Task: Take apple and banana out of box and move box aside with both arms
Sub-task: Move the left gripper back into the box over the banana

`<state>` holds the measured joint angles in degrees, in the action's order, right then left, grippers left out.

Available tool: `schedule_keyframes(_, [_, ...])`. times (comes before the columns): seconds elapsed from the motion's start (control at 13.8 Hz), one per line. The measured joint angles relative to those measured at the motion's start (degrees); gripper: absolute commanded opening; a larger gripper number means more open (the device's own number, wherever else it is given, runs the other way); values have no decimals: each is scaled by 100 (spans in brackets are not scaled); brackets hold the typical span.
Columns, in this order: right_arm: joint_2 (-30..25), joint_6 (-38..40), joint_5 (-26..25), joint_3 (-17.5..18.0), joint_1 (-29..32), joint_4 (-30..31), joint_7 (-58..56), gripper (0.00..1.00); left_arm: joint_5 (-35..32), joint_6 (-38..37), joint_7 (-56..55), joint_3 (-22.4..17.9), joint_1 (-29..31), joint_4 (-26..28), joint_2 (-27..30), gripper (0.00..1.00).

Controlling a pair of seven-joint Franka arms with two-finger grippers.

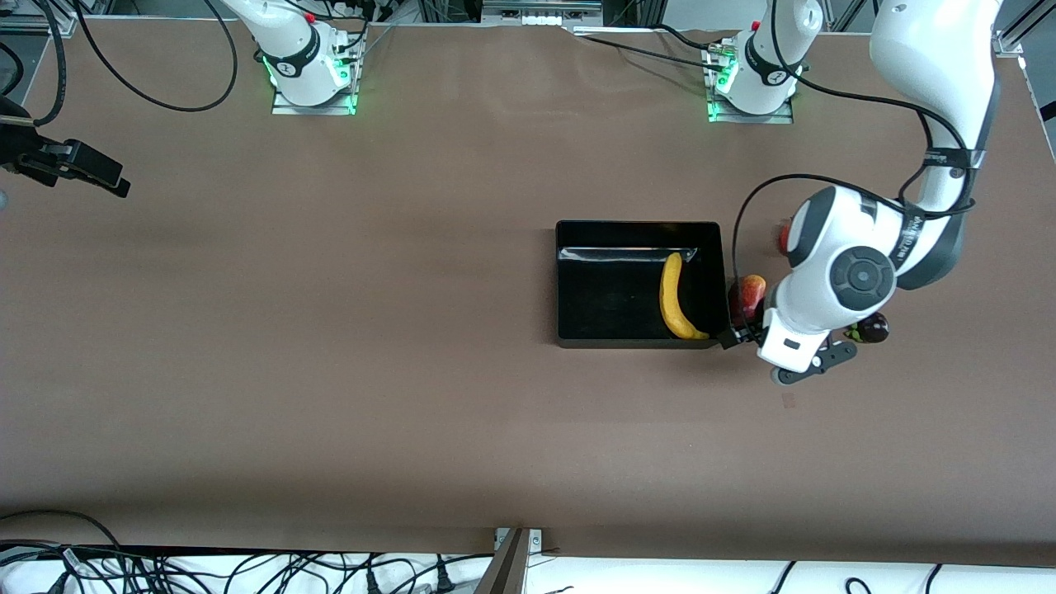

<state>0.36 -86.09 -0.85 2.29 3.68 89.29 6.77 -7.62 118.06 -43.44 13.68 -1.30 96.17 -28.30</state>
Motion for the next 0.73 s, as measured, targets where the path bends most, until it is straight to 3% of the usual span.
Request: schedule_keyframes(0.73, [0, 0, 0, 0, 0, 0, 0, 100, 138, 76, -1032, -18, -397, 240, -2, 100])
